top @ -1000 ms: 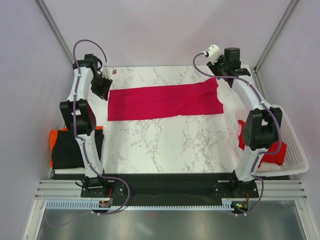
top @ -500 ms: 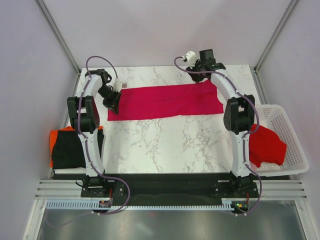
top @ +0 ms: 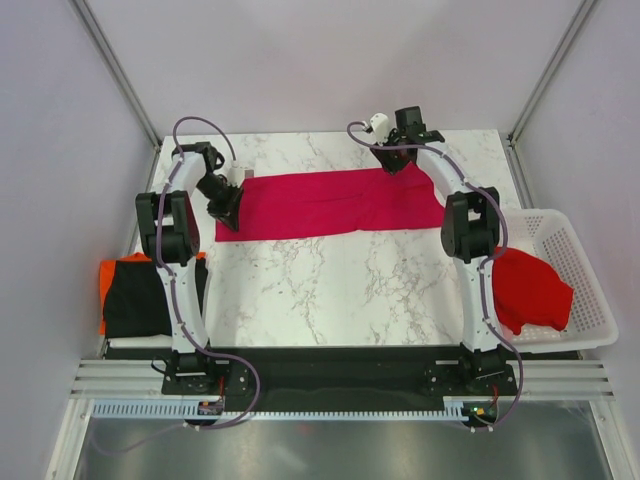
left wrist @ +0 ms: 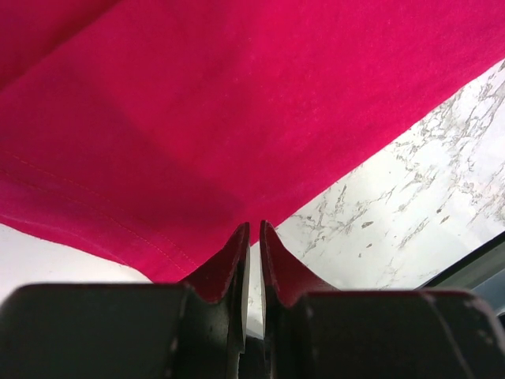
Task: Fold and stack the t-shirts
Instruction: Fold the tshirt
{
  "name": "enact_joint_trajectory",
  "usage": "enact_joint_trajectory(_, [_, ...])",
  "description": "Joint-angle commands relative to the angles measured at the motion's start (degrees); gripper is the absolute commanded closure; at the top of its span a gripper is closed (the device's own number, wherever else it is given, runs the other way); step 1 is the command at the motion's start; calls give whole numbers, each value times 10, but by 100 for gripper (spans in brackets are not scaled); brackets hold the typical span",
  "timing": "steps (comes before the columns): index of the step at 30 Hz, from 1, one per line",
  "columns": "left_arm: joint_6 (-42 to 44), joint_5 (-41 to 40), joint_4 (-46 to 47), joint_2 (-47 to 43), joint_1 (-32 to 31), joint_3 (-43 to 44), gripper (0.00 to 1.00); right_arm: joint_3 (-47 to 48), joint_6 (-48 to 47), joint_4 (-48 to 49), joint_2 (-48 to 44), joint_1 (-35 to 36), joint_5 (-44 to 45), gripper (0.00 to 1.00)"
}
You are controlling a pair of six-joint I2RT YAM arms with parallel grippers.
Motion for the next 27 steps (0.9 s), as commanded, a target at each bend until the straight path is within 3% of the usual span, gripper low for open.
enact_joint_trajectory(1, [-17,11,7,6,1,-3,85,36,13,0,22,3,-16,53])
enact_joint_trajectory(14, [-16,1,10,5,1,-14,85,69,32,-2,65,8,-24,55])
enact_joint_trajectory(17, [-17,0,10,4,1,-13,85,69,34,-6,69,7,-28,69])
enact_joint_trajectory(18, [-17,0,10,4,1,-14,85,68,35,-7,70,8,-30,78])
enact_joint_trajectory(21, [-17,-2,10,4,1,-16,85,69,40,-7,70,7,-30,90])
enact_joint_trajectory(27, [-16,-2,10,1,0,-16,85,66,44,-9,56,6,-33,98])
